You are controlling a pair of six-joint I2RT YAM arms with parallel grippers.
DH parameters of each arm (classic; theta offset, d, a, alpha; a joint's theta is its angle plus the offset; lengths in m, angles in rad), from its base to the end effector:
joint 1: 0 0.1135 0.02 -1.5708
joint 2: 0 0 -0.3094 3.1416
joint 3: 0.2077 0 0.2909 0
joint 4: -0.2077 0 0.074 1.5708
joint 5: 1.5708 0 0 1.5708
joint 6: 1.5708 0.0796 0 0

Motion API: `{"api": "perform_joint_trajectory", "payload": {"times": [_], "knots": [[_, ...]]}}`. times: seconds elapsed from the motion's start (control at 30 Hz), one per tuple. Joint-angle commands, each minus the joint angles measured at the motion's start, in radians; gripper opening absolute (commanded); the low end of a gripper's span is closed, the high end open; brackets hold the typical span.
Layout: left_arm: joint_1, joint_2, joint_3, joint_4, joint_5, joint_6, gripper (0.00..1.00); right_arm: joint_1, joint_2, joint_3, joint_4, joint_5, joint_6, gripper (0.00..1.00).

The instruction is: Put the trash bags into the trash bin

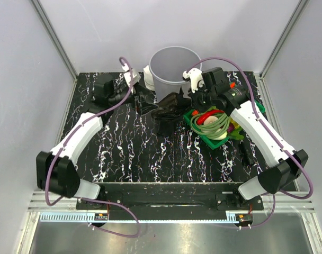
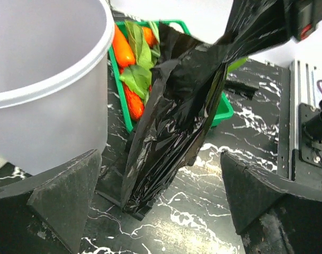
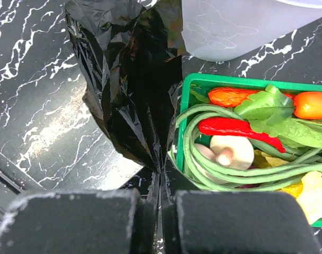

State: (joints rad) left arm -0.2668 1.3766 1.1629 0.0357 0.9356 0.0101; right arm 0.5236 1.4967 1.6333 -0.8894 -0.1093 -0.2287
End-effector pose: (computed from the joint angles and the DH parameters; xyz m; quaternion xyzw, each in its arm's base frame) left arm 0.3405 -0.1595 0.3939 0.3810 0.6383 -0.4164 0.5236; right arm 0.3271 0.1989 0.4156 -0.3567 0.8441 0.1079 0.3854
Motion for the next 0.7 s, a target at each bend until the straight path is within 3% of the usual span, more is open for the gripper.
{"api": "perform_joint_trajectory", "payload": {"times": [0.0, 0.2, 0.37, 0.47, 0.6, 0.67], "knots": [[-0.049, 0.093, 0.061, -0.034, 0.071, 0.146, 0.99, 0.003, -0.013, 0.057, -0.019, -0.073, -0.017, 0.0], [-0.117, 0.145, 0.058, -0.074, -0.043, 0.298, 0.99, 0.003, -0.024, 0.057, -0.029, -0.09, -0.027, 0.0], [-0.117, 0.2, 0.093, -0.1, -0.038, 0.33, 0.98, 0.003, -0.036, 0.04, -0.029, -0.095, -0.031, 0.0], [-0.12, 0.237, 0.119, -0.158, -0.029, 0.364, 0.73, 0.003, -0.046, 0.037, -0.029, -0.09, -0.034, 0.0], [-0.118, 0.272, 0.15, -0.209, -0.024, 0.369, 0.02, 0.003, -0.059, 0.028, -0.028, -0.083, -0.037, 0.0], [-0.12, 0.263, 0.152, -0.214, -0.034, 0.355, 0.0, 0.003, -0.067, 0.016, -0.028, -0.072, -0.041, 0.0]]}}
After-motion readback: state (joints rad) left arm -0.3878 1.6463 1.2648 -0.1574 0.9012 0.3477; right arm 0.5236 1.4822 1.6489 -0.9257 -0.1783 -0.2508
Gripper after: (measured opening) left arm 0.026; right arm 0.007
